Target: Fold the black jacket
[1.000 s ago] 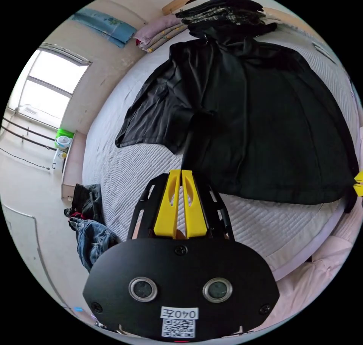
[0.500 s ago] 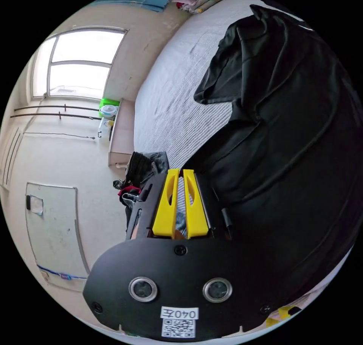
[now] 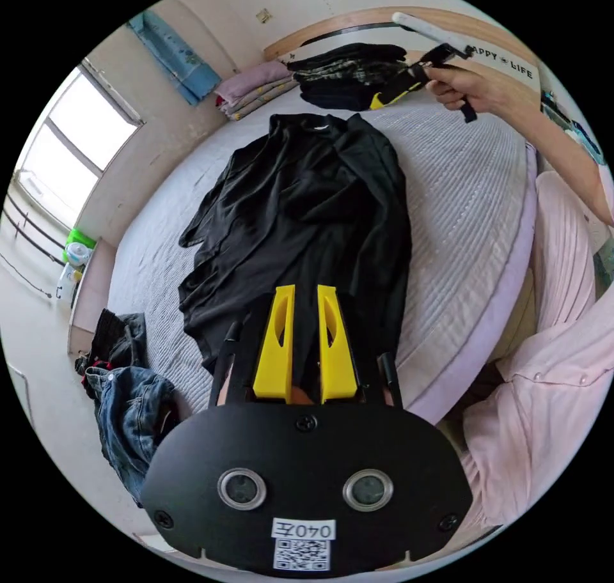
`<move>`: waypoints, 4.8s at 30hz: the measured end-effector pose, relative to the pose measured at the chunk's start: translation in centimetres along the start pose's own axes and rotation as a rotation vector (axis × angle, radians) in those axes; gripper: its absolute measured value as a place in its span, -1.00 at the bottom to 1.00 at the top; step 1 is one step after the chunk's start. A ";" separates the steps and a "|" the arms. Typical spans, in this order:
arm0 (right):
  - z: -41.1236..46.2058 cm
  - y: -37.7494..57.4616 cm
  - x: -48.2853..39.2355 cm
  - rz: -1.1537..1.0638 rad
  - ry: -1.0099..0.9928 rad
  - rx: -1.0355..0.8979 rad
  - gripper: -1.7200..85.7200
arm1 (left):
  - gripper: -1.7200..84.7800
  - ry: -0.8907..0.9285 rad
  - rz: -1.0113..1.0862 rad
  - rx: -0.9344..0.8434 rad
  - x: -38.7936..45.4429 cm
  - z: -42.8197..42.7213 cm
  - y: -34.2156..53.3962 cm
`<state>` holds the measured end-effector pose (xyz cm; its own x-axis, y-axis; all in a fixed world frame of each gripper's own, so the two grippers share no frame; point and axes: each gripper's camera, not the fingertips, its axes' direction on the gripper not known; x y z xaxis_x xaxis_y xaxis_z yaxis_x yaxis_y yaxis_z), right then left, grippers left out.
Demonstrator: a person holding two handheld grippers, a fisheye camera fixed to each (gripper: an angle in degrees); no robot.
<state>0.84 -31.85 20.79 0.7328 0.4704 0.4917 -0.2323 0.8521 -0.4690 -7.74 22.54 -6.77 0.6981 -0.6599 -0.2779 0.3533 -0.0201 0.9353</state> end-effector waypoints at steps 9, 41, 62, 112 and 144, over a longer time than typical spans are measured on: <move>2.5 -3.4 -0.1 0.001 0.021 -0.135 -0.97 | -0.90 0.050 0.007 -0.020 2.0 3.5 -3.6; -21.8 24.1 11.6 0.268 -0.288 0.030 -0.98 | -0.98 0.173 0.119 0.133 6.6 3.9 -3.1; -20.5 10.9 -15.2 -0.378 -0.604 0.109 -0.82 | -0.98 1.288 -0.773 0.482 -17.2 22.1 2.6; -6.1 13.6 -15.0 -0.247 0.037 -0.097 -0.82 | -0.98 0.099 -0.289 0.184 3.6 2.4 -5.9; -18.2 5.6 -9.7 -0.387 -0.730 -0.222 -0.98 | -0.84 -0.378 -0.152 0.546 9.1 -12.3 -1.2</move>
<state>4.07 -35.82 0.01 0.1217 0.2507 0.9604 0.1358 0.9543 -0.2663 5.81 25.79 -13.15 0.3650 -0.8347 -0.4124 -0.0037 -0.4443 0.8959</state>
